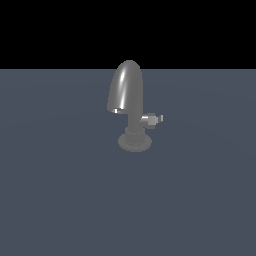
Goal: Turn on the faucet by rotating a designated handle.
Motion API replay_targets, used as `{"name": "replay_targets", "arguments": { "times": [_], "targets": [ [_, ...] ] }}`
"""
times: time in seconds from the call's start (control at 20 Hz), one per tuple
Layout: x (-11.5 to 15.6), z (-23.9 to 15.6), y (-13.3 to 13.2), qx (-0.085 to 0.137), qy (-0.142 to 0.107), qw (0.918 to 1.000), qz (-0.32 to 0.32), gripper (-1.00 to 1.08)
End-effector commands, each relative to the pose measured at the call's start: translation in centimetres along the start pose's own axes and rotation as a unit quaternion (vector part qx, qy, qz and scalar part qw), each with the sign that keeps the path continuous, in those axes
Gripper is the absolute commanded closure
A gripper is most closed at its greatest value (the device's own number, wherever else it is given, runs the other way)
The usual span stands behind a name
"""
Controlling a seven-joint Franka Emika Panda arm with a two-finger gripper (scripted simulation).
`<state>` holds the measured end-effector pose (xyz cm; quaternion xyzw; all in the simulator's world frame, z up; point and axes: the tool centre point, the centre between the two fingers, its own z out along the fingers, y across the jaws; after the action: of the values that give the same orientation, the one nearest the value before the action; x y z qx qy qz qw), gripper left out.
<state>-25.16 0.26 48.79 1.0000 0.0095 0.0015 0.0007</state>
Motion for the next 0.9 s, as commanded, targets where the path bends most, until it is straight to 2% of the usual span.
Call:
{"name": "replay_targets", "arguments": {
  "times": [0.0, 0.45, 0.85],
  "targets": [
    [0.0, 0.0, 0.0, 0.0, 0.0, 1.0, 0.0, 1.08],
    [1.0, -0.1, -0.2, 0.008, -0.015, 0.9997, 0.015, 1.08],
    [3.5, -0.1, -0.7, 0.03, -0.055, 0.9966, 0.055, 1.08]
  ]
}}
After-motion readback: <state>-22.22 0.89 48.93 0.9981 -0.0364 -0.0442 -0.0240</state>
